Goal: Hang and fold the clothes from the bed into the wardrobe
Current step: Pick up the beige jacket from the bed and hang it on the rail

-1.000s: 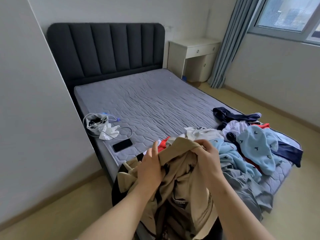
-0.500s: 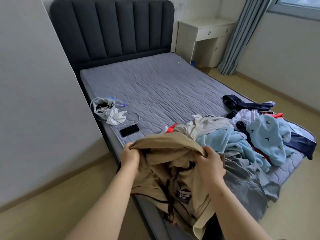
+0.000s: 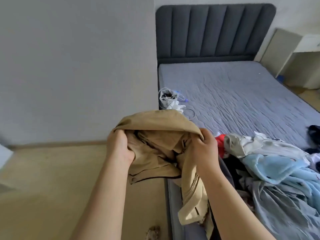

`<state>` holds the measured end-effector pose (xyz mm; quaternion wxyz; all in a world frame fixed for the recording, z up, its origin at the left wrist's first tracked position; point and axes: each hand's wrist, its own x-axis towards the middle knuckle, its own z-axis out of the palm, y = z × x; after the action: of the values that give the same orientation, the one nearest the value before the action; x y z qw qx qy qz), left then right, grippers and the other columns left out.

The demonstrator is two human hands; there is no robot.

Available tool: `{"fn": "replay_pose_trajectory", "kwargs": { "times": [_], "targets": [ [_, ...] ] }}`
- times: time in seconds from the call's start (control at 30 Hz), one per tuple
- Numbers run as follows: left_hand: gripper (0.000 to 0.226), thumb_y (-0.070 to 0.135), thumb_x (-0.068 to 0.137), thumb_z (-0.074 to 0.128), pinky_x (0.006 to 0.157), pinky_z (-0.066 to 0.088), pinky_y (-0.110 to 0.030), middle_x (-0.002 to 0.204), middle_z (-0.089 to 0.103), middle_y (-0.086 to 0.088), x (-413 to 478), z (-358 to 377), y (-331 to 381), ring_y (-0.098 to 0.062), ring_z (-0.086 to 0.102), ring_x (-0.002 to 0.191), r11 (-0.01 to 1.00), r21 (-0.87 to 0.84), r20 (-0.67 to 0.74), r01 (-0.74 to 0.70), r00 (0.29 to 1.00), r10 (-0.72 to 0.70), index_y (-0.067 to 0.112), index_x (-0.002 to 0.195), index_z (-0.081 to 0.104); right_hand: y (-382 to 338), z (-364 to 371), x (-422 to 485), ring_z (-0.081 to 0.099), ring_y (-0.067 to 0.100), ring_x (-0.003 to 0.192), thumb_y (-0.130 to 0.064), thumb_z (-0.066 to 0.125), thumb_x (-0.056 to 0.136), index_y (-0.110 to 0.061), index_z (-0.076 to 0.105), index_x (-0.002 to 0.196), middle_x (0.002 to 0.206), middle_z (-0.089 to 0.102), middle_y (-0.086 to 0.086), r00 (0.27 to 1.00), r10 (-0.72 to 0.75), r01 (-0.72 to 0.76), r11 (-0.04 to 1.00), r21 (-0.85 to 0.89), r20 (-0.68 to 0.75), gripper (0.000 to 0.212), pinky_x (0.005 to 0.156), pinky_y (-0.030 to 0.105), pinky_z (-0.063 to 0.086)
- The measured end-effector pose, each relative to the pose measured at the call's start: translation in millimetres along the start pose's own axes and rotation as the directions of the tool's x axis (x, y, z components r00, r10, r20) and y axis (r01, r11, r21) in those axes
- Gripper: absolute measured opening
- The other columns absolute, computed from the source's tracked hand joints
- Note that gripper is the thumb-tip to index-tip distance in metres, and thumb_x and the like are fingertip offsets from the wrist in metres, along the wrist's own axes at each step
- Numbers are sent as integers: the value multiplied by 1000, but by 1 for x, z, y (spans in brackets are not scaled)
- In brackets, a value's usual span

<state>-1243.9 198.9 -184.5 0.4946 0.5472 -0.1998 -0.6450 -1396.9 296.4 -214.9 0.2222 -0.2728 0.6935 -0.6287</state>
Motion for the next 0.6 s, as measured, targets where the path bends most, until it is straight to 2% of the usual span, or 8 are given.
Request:
{"fn": "replay_pose_trajectory", "kwargs": {
  "times": [0.13, 0.2, 0.3, 0.37, 0.43, 0.5, 0.6],
  "targets": [
    [15, 6, 88, 52, 62, 53, -23, 77, 70, -1, -14, -78, 38, -14, 68, 68, 974, -176, -147, -144, 982, 119, 15, 87, 64, -11, 59, -36, 41, -1, 53, -7, 48, 84, -14, 51, 65, 54, 48, -14, 968, -21, 9, 999, 50, 250, 21, 53, 17, 36],
    [16, 6, 85, 54, 62, 45, -27, 78, 67, -1, -19, -118, 53, -16, 63, 70, 952, -225, -220, -210, 962, 160, 18, 83, 65, -17, 87, -55, 41, 3, 57, -6, 49, 85, -11, 51, 66, 57, 47, -11, 932, -43, 23, 998, 59, 360, 20, 55, 20, 36],
    [13, 10, 81, 58, 49, 33, -21, 62, 60, 6, -24, -172, 71, -9, 49, 56, 937, -197, -331, -289, 919, 214, 21, 76, 62, -27, 126, -82, 44, -3, 53, -4, 49, 86, -14, 55, 67, 55, 51, -14, 865, -86, 45, 995, 93, 495, 22, 50, 10, 36],
    [11, 14, 84, 58, 47, 35, -19, 62, 59, 7, -25, -204, 84, -8, 49, 57, 931, -136, -405, -338, 877, 260, 22, 77, 61, -34, 152, -96, 48, -4, 55, -4, 49, 87, -18, 59, 72, 60, 57, -13, 820, -104, 63, 994, 91, 564, 23, 50, 8, 37],
    [7, 19, 86, 58, 55, 42, -20, 73, 60, 4, -23, -235, 99, -11, 53, 66, 916, -84, -477, -392, 823, 309, 22, 80, 61, -40, 182, -112, 51, 1, 60, -8, 50, 88, -23, 61, 73, 67, 59, -9, 783, -102, 64, 994, 83, 614, 24, 54, 15, 40],
    [3, 20, 86, 59, 67, 46, -24, 80, 61, 2, -21, -265, 118, -14, 57, 76, 896, -67, -531, -440, 775, 341, 21, 84, 60, -47, 217, -130, 49, 1, 57, -12, 51, 89, -24, 60, 71, 65, 58, -9, 754, -92, 47, 995, 87, 650, 23, 54, 19, 39],
    [5, 22, 87, 60, 64, 47, -23, 79, 61, 2, -20, -314, 150, -14, 57, 74, 871, -1, -603, -491, 695, 391, 21, 82, 57, -60, 275, -165, 46, 7, 57, -16, 54, 89, -23, 60, 71, 61, 54, -8, 713, -80, 7, 994, 108, 696, 20, 55, 24, 37]
  ]
}}
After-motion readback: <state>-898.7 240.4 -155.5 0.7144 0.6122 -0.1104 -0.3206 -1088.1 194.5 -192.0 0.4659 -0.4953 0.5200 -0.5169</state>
